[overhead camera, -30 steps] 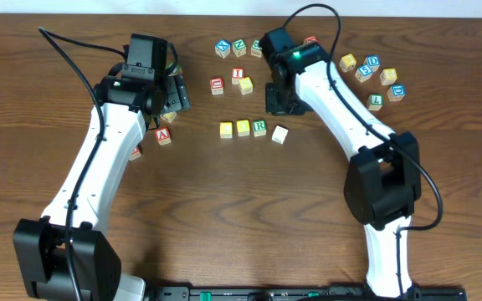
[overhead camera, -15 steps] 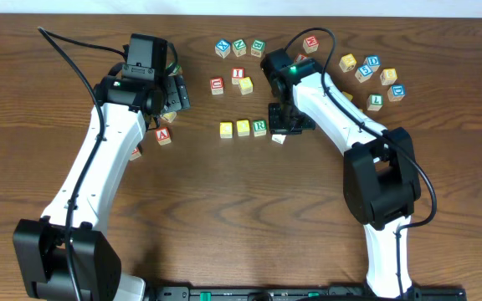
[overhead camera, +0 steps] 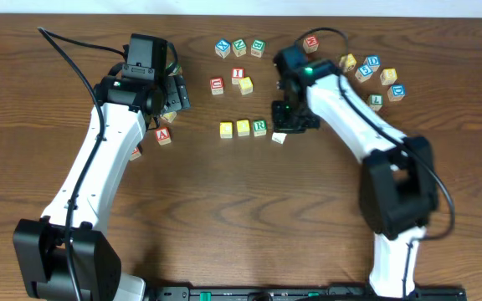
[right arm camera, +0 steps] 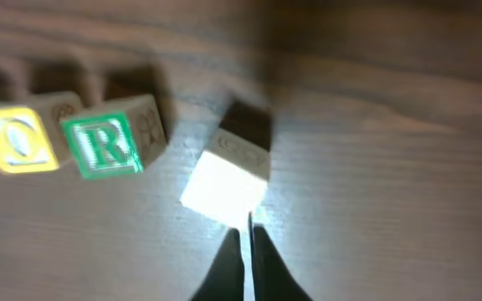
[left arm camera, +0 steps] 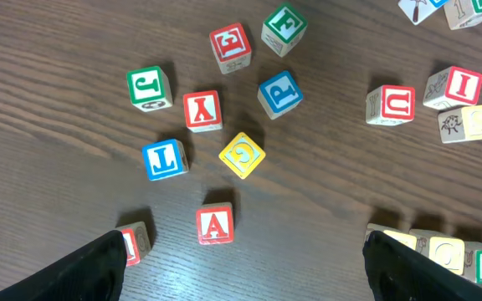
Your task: Spell out CORL
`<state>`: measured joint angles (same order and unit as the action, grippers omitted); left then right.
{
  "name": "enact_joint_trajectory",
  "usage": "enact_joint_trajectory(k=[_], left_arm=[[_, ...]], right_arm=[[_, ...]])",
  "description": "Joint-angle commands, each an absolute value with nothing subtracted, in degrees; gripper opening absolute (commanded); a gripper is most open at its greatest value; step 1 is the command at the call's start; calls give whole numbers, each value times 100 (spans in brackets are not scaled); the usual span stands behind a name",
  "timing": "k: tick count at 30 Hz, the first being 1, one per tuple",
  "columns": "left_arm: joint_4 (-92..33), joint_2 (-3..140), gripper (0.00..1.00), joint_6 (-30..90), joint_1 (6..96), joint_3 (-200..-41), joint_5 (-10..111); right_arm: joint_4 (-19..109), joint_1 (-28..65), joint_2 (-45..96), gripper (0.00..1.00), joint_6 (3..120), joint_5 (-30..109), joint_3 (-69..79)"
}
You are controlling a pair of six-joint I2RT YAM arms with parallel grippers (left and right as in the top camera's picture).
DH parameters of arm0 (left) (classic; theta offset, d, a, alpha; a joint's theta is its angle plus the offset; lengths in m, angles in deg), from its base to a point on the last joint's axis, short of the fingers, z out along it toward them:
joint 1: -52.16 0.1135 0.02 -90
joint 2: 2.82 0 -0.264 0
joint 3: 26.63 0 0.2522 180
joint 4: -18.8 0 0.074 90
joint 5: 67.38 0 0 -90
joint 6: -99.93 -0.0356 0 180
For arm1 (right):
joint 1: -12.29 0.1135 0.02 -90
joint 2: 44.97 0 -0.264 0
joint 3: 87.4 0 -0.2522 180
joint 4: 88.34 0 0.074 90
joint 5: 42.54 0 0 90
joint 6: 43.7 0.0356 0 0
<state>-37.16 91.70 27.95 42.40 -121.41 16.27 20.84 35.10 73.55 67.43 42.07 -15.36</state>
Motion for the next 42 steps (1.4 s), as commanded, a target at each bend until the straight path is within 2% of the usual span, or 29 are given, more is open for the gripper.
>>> enact_joint_trajectory(k=[1,5,11,37,42], left_arm=[[-3718,9235,89,2823,4249,-12128,1609],[-3709,9235,89,2823,4249,-12128,1609],[-3718,9235,89,2823,4249,-12128,1611],[-3711,9235,89,2823,4249,-12128,1611],[-3711,9235,89,2823,4249,-12128,1611]], right_arm=[[2611,3300,6789,1,6594,3809,-686],[3859,3134,6430,1,6780,3339,357],[5019,3176,6404,1,7292,3225,995],[5181,3200,6020,1,7195,3300,1030],[5244,3425,6079,1,7337,3717,1032]])
